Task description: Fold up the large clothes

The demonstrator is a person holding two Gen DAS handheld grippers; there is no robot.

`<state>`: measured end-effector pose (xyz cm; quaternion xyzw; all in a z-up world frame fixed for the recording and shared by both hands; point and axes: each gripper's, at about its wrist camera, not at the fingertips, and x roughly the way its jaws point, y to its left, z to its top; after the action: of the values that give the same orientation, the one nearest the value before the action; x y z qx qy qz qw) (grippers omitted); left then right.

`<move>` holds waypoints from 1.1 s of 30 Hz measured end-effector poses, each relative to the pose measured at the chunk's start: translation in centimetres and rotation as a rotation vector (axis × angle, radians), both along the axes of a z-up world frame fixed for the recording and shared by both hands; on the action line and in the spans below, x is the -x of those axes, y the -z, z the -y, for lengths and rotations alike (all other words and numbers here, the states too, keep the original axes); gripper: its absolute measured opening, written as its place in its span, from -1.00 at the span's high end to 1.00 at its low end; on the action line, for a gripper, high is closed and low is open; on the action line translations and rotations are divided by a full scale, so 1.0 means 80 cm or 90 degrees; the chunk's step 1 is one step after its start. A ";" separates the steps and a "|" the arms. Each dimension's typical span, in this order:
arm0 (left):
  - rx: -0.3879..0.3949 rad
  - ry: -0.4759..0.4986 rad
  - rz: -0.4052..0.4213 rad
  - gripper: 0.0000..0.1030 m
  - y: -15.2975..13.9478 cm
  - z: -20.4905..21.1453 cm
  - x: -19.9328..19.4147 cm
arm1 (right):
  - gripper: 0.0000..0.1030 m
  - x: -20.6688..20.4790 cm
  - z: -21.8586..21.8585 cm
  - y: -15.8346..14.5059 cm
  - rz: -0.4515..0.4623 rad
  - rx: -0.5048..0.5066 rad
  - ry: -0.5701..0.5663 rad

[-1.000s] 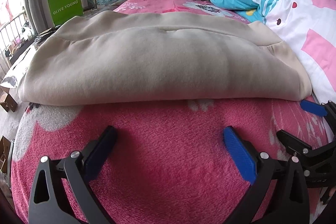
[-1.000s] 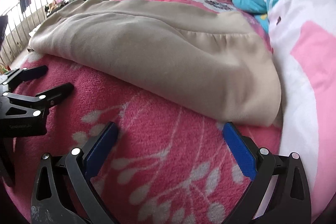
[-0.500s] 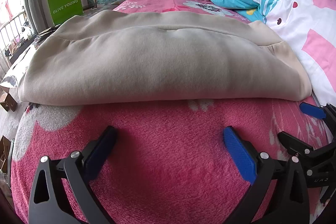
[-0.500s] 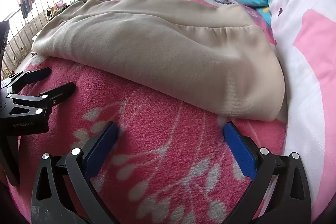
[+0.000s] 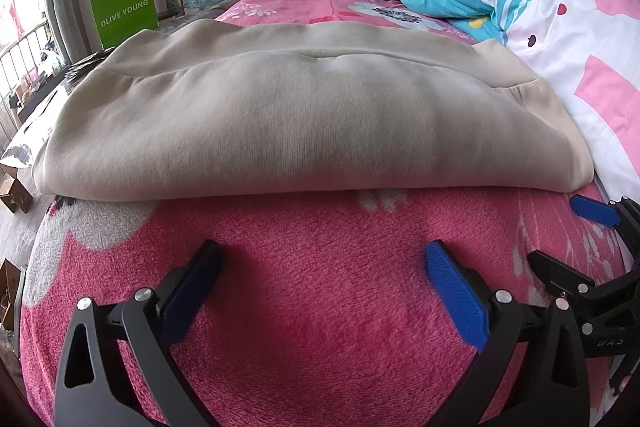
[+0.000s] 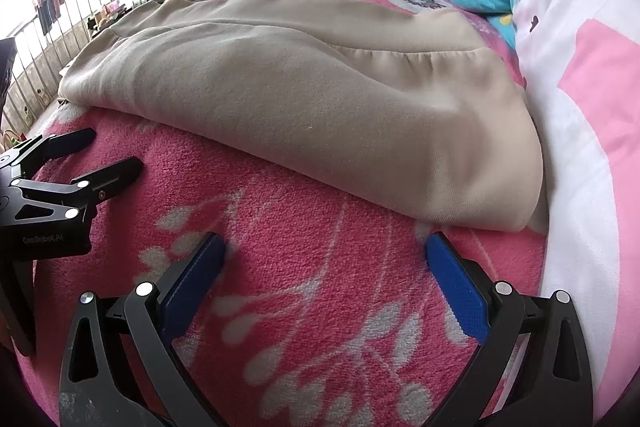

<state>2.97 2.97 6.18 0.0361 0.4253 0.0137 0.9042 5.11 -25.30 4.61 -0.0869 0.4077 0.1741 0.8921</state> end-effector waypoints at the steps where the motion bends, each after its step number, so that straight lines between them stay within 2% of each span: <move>1: 0.000 0.000 -0.002 -0.93 0.000 0.000 0.000 | -0.87 0.000 0.000 0.000 0.001 -0.001 0.000; 33: 0.001 0.000 -0.005 -0.93 0.000 -0.002 0.001 | -0.87 0.001 0.001 0.004 0.002 0.002 -0.001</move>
<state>2.90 3.12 6.17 0.0358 0.4290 0.0133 0.9025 5.06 -25.40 4.33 -0.0885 0.4066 0.1739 0.8925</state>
